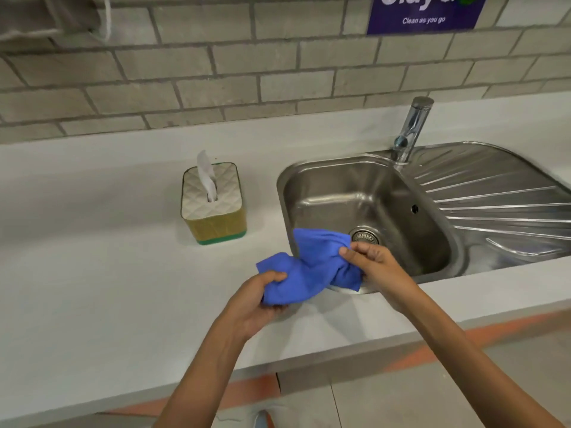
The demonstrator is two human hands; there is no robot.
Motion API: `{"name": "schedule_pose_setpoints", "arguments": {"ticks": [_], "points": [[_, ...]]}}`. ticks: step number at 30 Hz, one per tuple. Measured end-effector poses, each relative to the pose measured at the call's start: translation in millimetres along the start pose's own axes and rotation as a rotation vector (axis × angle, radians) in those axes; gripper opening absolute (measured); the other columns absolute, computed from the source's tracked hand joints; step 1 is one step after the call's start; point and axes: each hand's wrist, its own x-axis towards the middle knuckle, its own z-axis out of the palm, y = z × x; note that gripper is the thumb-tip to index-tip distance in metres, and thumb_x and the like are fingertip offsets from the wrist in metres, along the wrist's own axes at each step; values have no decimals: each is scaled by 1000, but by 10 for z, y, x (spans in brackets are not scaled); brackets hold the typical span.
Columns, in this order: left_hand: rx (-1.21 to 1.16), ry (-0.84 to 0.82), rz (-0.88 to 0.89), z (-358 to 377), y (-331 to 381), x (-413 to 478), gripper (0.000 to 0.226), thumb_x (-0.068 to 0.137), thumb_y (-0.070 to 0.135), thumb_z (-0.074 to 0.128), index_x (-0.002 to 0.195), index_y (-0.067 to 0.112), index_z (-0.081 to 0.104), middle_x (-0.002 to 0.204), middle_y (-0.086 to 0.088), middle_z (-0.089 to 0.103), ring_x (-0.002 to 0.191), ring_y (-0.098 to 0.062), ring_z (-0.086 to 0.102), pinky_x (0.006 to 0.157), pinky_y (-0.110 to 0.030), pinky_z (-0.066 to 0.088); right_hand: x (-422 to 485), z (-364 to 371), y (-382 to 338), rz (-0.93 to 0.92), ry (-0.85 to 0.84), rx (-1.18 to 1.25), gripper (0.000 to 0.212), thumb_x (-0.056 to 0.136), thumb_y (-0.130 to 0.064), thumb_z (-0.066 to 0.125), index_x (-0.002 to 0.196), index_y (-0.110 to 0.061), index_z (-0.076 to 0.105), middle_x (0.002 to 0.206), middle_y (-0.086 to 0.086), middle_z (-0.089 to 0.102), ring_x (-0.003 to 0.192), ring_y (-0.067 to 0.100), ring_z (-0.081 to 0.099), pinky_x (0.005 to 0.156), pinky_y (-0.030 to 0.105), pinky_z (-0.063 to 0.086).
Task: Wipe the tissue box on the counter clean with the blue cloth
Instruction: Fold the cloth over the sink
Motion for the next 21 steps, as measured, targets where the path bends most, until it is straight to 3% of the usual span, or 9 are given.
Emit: {"name": "schedule_pose_setpoints", "arguments": {"ticks": [2,6,8,10,12,14,16,19,21], "points": [[22,22,71,84,0,-7,23,85,0,49,102,9,62,84,-3,71,77,-16,64,56,-22,53,-20,-193,79,36,56,-62,14,87,-12,59,82,0,65,72,5,65,70,13,59,69,25,47],[153,21,211,342,65,-78,35,85,-5,45,114,11,58,99,-4,68,89,-17,64,63,-22,56,-85,-454,275,291,-10,-201,15,85,-16,61,99,-12,59,77,2,60,68,13,55,66,25,47],[216,15,260,499,93,-108,41,84,-7,44,120,11,55,107,-7,65,96,-21,62,73,-26,52,-141,-449,346,540,-123,32,28,87,-34,55,107,-15,55,78,7,62,62,17,62,62,31,55],[262,11,286,626,92,-120,45,83,-7,45,124,10,54,111,-8,64,99,-23,61,75,-28,51,-180,-401,447,668,-225,327,42,88,-49,46,111,-15,54,83,16,68,64,24,70,64,36,60],[293,-12,305,713,70,-146,45,83,-7,46,123,12,54,110,-7,64,97,-22,61,74,-28,51,-190,-314,529,654,-235,573,47,85,-47,52,114,-10,53,89,22,71,71,30,73,66,41,61],[272,-36,322,726,35,-169,46,83,-8,46,122,12,55,110,-6,65,99,-22,61,76,-28,50,-164,-257,574,533,-159,770,57,65,-30,77,113,-6,55,89,17,73,70,27,74,67,41,60],[290,-15,336,656,-11,-192,47,80,-5,48,122,14,56,111,-5,66,102,-22,62,76,-28,51,-118,-301,591,419,-69,852,62,52,-11,85,107,-4,58,83,10,76,68,20,74,68,35,60],[434,86,354,459,-121,-155,49,73,3,54,119,21,56,115,-1,65,110,-22,60,83,-31,49,-70,-456,557,300,70,662,21,81,-1,59,101,-7,60,78,0,75,70,10,71,63,22,59],[508,132,355,365,-237,-92,43,80,-5,51,112,23,53,108,4,64,106,-21,60,81,-26,49,-86,-547,556,213,121,427,14,83,0,59,89,-11,64,73,-7,73,70,7,66,61,17,54]]}}
